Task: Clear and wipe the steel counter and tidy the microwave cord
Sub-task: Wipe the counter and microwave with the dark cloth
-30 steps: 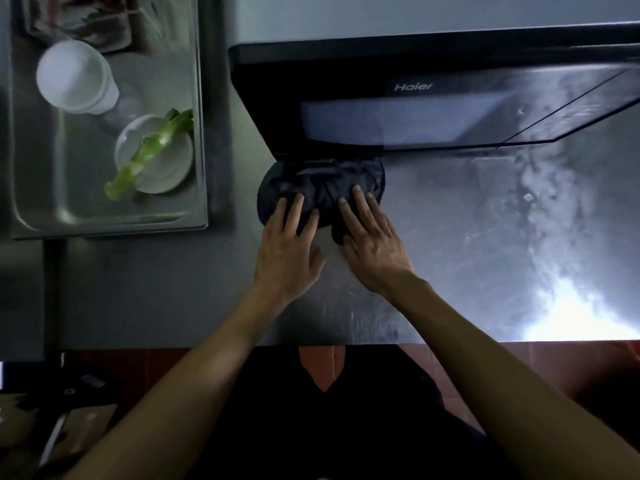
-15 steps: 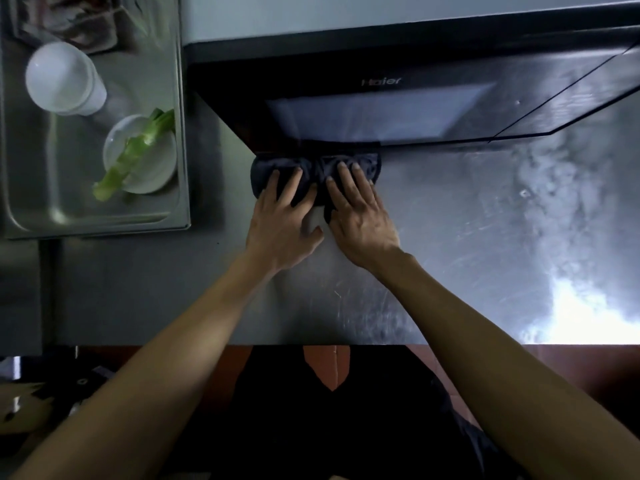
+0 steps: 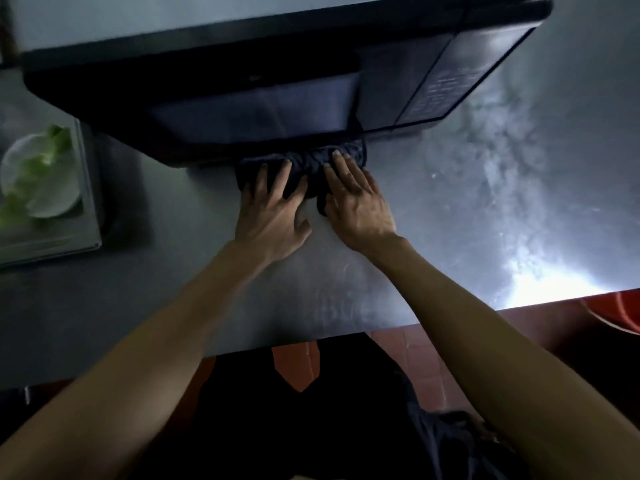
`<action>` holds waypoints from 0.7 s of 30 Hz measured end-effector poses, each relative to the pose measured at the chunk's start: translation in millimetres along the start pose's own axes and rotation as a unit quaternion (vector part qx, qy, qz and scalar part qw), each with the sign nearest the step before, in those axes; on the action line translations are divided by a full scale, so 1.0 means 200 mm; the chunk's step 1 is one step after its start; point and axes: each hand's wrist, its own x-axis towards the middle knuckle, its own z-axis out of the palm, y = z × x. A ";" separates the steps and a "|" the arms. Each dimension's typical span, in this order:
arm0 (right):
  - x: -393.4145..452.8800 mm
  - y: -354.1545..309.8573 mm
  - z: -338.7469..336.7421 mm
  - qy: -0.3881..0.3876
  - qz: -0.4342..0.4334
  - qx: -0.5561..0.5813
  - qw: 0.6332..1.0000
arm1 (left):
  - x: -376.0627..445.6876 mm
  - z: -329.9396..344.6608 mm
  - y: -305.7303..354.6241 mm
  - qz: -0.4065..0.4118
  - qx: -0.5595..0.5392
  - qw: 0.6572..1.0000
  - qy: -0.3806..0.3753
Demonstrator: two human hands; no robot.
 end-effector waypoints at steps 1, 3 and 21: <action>-0.02 0.05 -0.01 0.004 0.005 -0.003 1.000 | 0.02 -0.01 0.05 0.007 -0.001 1.000 0.002; -0.06 0.15 -0.04 0.014 0.019 -0.008 1.000 | 0.08 -0.02 0.15 0.019 -0.002 1.000 0.005; -0.19 0.80 -0.28 0.143 0.074 0.004 0.987 | 0.42 -0.05 0.83 0.101 -0.014 0.995 0.003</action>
